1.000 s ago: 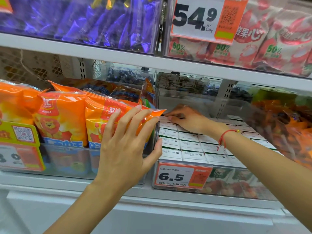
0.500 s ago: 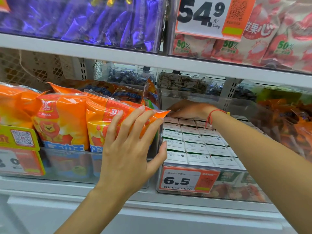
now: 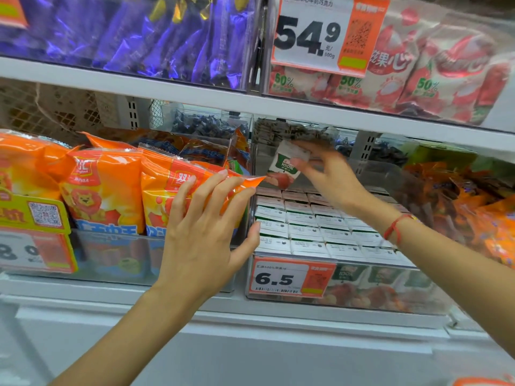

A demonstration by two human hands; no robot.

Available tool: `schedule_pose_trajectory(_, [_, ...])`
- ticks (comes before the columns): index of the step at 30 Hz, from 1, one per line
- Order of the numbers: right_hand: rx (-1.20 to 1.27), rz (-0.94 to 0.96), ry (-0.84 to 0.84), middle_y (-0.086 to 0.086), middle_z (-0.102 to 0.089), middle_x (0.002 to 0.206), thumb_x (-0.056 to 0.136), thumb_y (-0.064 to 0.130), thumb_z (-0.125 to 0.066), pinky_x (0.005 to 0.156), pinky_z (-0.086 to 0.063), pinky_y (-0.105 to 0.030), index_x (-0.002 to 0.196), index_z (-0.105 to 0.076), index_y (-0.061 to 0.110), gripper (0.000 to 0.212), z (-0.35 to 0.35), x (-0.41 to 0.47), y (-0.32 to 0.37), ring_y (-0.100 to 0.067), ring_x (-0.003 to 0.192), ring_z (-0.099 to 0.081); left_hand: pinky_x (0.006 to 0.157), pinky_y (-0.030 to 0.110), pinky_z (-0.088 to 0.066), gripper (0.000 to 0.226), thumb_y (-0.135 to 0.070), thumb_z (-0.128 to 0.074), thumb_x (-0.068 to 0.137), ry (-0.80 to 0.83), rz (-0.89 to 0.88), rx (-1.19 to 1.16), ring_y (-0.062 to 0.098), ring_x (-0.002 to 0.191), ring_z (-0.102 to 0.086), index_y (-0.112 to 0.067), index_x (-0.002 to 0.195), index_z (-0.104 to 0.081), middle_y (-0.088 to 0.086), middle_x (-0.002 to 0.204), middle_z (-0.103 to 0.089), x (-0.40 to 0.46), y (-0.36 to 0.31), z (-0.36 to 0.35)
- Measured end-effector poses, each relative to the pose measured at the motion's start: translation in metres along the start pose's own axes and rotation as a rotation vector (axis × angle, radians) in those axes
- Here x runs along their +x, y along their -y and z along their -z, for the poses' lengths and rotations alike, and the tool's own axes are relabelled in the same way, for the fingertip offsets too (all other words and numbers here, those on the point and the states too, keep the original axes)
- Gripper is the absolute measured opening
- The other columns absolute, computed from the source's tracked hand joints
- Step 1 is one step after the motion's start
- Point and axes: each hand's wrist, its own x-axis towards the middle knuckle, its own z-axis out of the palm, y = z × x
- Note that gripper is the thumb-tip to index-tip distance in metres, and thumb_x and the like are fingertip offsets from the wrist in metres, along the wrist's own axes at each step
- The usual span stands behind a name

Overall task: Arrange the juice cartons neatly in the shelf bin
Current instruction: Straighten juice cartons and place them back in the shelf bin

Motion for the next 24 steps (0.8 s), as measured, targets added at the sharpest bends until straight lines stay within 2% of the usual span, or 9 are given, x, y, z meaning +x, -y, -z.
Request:
schedule_pose_trajectory(3, [0.09, 0.017, -0.088, 0.002, -0.058, 0.114, 0.097, 0.03, -0.055, 0.094, -0.051, -0.03, 0.13, -0.057, 0.019, 0.034, 0.022, -0.054, 0.021, -0.014, 0.108, -0.059, 0.115, 0.047, -0.021, 0.045, -0.043, -0.052, 0.091, 0.066, 0.015, 0.003, 0.025, 0.133, -0.037, -0.017, 0.127, -0.058, 0.006, 0.133, -0.055, -0.001, -0.003, 0.008])
schedule_pose_trajectory(6, [0.222, -0.044, -0.12, -0.002, -0.058, 0.114, 0.098, 0.028, -0.051, 0.09, -0.053, -0.033, 0.115, -0.059, 0.027, 0.019, 0.043, -0.104, 0.044, -0.018, 0.107, -0.059, 0.113, 0.047, -0.021, 0.046, -0.044, -0.048, 0.092, 0.142, 0.022, 0.014, 0.026, 0.133, -0.036, -0.016, 0.128, -0.056, 0.008, 0.134, -0.054, 0.001, -0.006, 0.019])
schedule_pose_trajectory(8, [0.29, -0.102, -0.104, -0.001, -0.063, 0.116, 0.098, 0.03, -0.049, 0.088, -0.053, -0.028, 0.108, -0.062, 0.03, 0.016, 0.054, -0.133, 0.058, -0.013, 0.106, -0.061, 0.11, 0.045, -0.02, 0.047, -0.044, -0.044, 0.094, 0.198, 0.011, 0.053, 0.027, 0.133, -0.036, -0.017, 0.13, -0.054, 0.009, 0.136, -0.052, 0.006, -0.009, 0.029])
schedule_pose_trajectory(11, [0.359, -0.196, -0.055, 0.015, -0.071, 0.1, 0.097, 0.034, -0.049, 0.072, -0.051, -0.011, 0.097, -0.064, 0.037, 0.015, 0.064, -0.171, 0.074, 0.003, 0.093, -0.063, 0.113, 0.047, -0.017, 0.042, -0.036, -0.05, 0.097, 0.245, -0.006, 0.08, 0.03, 0.141, -0.031, -0.015, 0.133, -0.055, 0.011, 0.147, -0.044, 0.012, -0.015, 0.045])
schedule_pose_trajectory(15, [0.431, -0.338, -0.009, 0.022, -0.072, 0.085, 0.093, 0.036, -0.054, 0.062, -0.053, -0.013, 0.094, -0.066, 0.036, 0.012, 0.065, -0.211, 0.084, 0.007, 0.084, -0.065, 0.118, 0.049, -0.012, 0.04, -0.025, -0.057, 0.093, 0.293, -0.042, 0.049, 0.032, 0.148, -0.017, -0.014, 0.132, -0.058, 0.012, 0.158, -0.028, 0.012, -0.036, 0.069])
schedule_pose_trajectory(18, [0.45, -0.409, -0.059, 0.017, -0.072, 0.092, 0.087, 0.041, -0.061, 0.076, -0.056, -0.021, 0.095, -0.068, 0.031, 0.014, 0.061, -0.229, 0.083, -0.002, 0.093, -0.066, 0.109, 0.041, -0.029, 0.031, -0.028, -0.051, 0.097, 0.34, -0.001, -0.242, 0.025, 0.135, -0.039, -0.02, 0.123, -0.064, 0.004, 0.145, -0.049, 0.0, -0.067, 0.088])
schedule_pose_trajectory(20, [0.5, -0.471, -0.103, 0.01, -0.072, 0.096, 0.082, 0.045, -0.065, 0.08, -0.056, -0.025, 0.099, -0.068, 0.027, 0.025, 0.056, -0.236, 0.082, -0.005, 0.094, -0.068, 0.095, 0.037, -0.043, 0.032, -0.042, -0.039, 0.1, 0.549, 0.175, -0.556, 0.016, 0.116, -0.054, -0.03, 0.117, -0.064, -0.006, 0.126, -0.063, -0.013, -0.09, 0.096])
schedule_pose_trajectory(22, [0.529, -0.521, -0.135, 0.004, -0.073, 0.097, 0.081, 0.046, -0.067, 0.083, -0.057, -0.029, 0.1, -0.067, 0.025, 0.028, 0.052, -0.24, 0.08, -0.01, 0.093, -0.069, 0.096, 0.037, -0.047, 0.039, -0.052, -0.033, 0.1, 0.835, 0.388, -0.924, 0.009, 0.108, -0.06, -0.033, 0.119, -0.061, -0.011, 0.116, -0.067, -0.024, -0.109, 0.096])
schedule_pose_trajectory(24, [0.555, -0.551, -0.169, 0.002, -0.073, 0.095, 0.083, 0.043, -0.066, 0.081, -0.059, -0.031, 0.096, -0.067, 0.024, 0.023, 0.048, -0.242, 0.076, -0.012, 0.09, -0.071, 0.097, 0.036, -0.05, 0.037, -0.054, -0.035, 0.098, 0.999, 0.571, -1.216, 0.007, 0.104, -0.064, -0.034, 0.116, -0.06, -0.014, 0.107, -0.069, -0.03, -0.117, 0.089])
